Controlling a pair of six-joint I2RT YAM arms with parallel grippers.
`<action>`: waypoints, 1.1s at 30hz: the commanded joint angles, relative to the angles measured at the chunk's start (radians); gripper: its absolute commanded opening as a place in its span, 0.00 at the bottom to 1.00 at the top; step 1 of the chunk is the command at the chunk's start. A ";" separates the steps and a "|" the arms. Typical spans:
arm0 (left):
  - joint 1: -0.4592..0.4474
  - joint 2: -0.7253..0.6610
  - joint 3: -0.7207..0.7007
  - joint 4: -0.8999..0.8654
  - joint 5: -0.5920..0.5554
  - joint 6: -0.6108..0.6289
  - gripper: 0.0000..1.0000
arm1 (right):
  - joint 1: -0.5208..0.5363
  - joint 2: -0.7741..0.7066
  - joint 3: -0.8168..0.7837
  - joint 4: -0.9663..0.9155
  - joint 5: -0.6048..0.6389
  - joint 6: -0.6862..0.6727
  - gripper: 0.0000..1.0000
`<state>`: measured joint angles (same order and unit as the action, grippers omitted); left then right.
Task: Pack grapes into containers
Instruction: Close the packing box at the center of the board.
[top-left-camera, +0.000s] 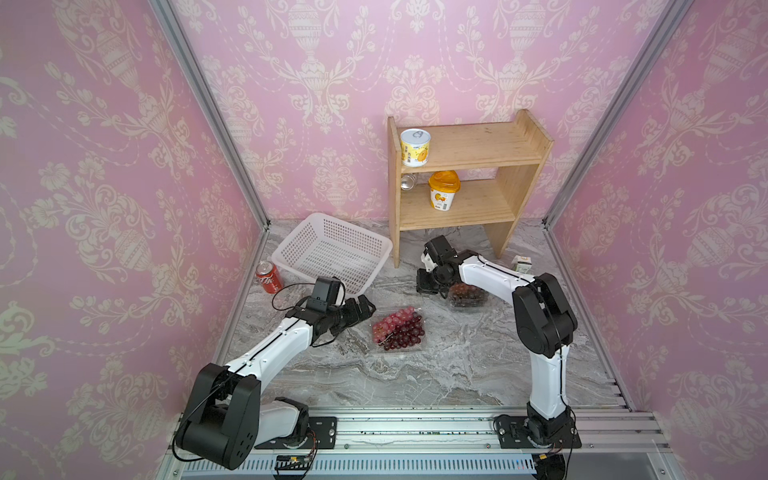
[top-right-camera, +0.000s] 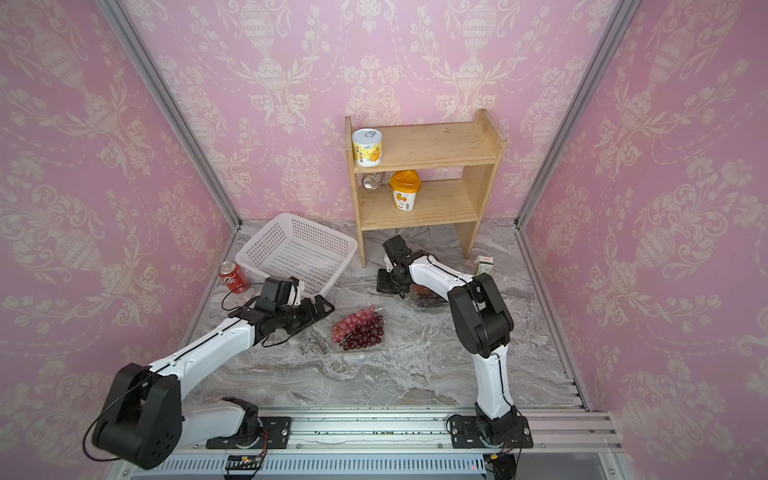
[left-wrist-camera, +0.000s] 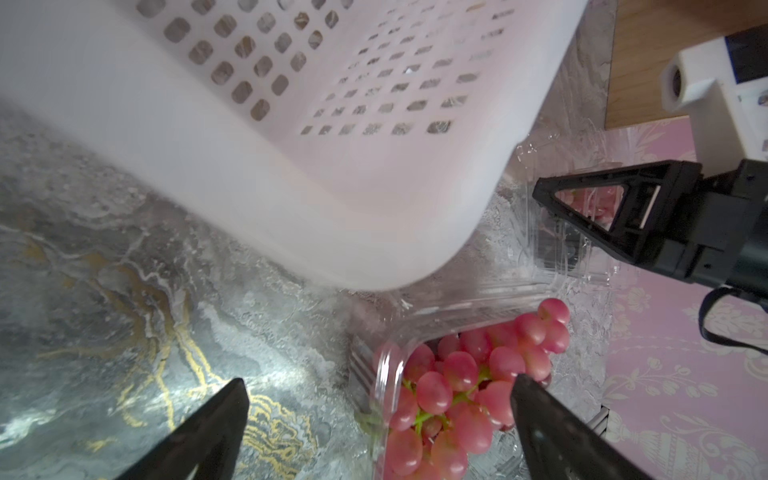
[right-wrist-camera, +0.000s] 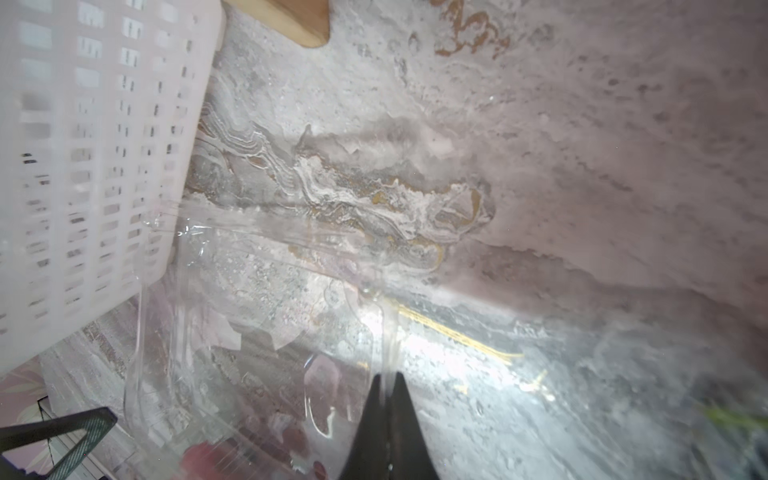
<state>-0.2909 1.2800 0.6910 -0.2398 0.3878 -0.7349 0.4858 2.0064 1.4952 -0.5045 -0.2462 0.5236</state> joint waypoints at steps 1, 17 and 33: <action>0.002 0.024 0.067 -0.010 0.007 0.009 0.99 | -0.008 -0.076 -0.037 0.033 0.025 -0.013 0.00; 0.002 0.201 0.312 -0.031 0.044 -0.026 0.99 | -0.027 -0.223 -0.225 0.201 0.043 -0.063 0.00; -0.008 0.348 0.406 0.035 0.128 -0.076 0.99 | -0.054 -0.298 -0.310 0.318 0.028 -0.100 0.00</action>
<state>-0.2920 1.5993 1.0519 -0.2398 0.4873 -0.7879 0.4355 1.7363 1.1912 -0.2234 -0.2031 0.4473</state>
